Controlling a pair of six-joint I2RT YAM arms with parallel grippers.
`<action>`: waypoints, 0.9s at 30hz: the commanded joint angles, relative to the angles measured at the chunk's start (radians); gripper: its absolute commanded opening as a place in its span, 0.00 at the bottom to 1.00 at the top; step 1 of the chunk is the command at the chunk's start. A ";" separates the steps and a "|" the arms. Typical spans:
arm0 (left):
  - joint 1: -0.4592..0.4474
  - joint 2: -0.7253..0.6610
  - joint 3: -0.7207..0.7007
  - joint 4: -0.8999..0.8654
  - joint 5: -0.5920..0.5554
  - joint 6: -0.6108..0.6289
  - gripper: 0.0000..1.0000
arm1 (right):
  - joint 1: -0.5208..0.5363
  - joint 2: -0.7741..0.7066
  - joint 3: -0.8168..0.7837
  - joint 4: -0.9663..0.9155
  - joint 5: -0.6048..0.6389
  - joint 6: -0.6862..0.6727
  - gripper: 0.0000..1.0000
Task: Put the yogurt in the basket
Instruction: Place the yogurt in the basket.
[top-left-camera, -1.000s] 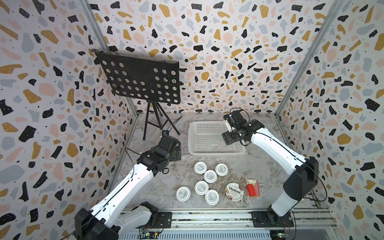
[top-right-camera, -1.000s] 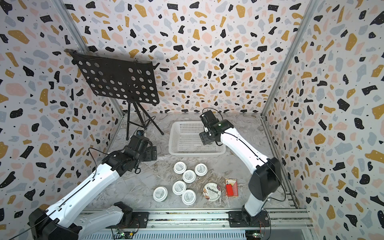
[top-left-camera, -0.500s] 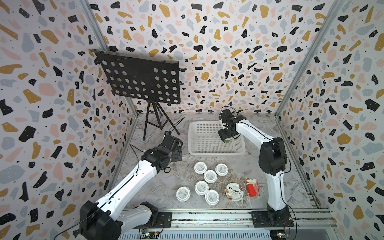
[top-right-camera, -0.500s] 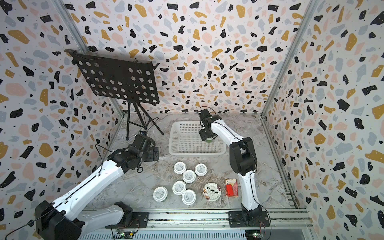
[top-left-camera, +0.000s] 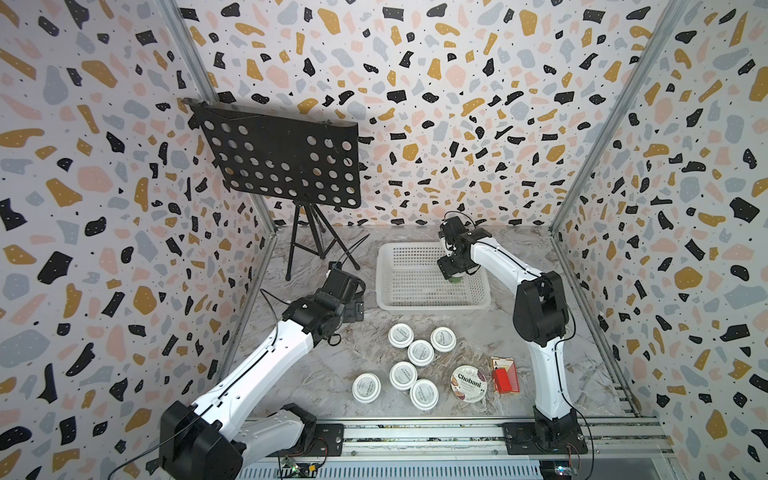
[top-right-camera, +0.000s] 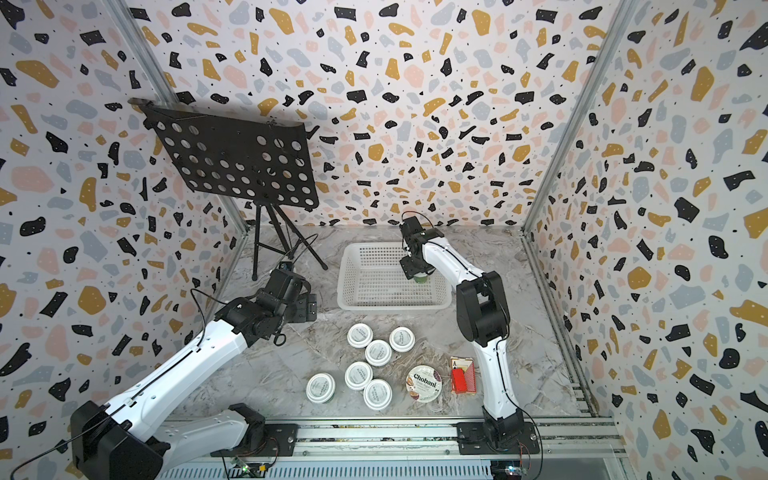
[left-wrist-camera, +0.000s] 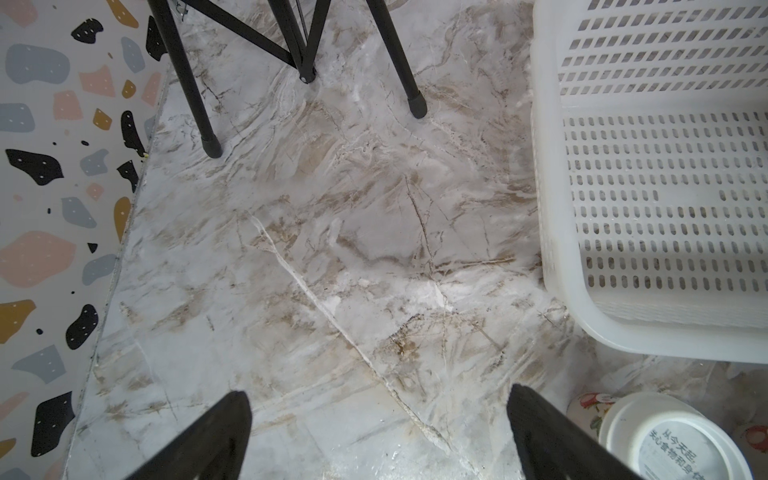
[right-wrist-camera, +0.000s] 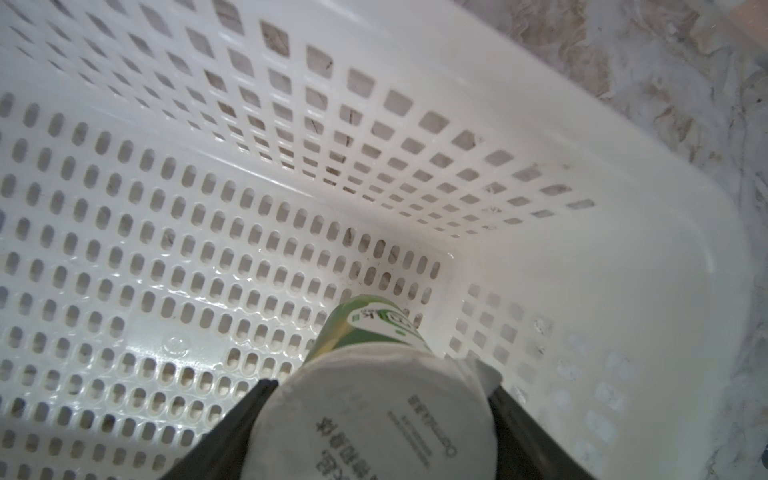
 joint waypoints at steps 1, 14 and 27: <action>0.002 0.002 0.025 -0.002 -0.009 0.007 1.00 | -0.006 0.004 0.041 -0.005 0.017 -0.013 0.78; 0.002 0.001 0.023 -0.006 -0.012 0.007 1.00 | -0.014 0.034 0.052 -0.005 0.027 -0.023 0.79; 0.004 0.001 0.023 -0.007 -0.012 0.002 1.00 | -0.015 0.029 0.052 -0.014 0.060 -0.037 0.79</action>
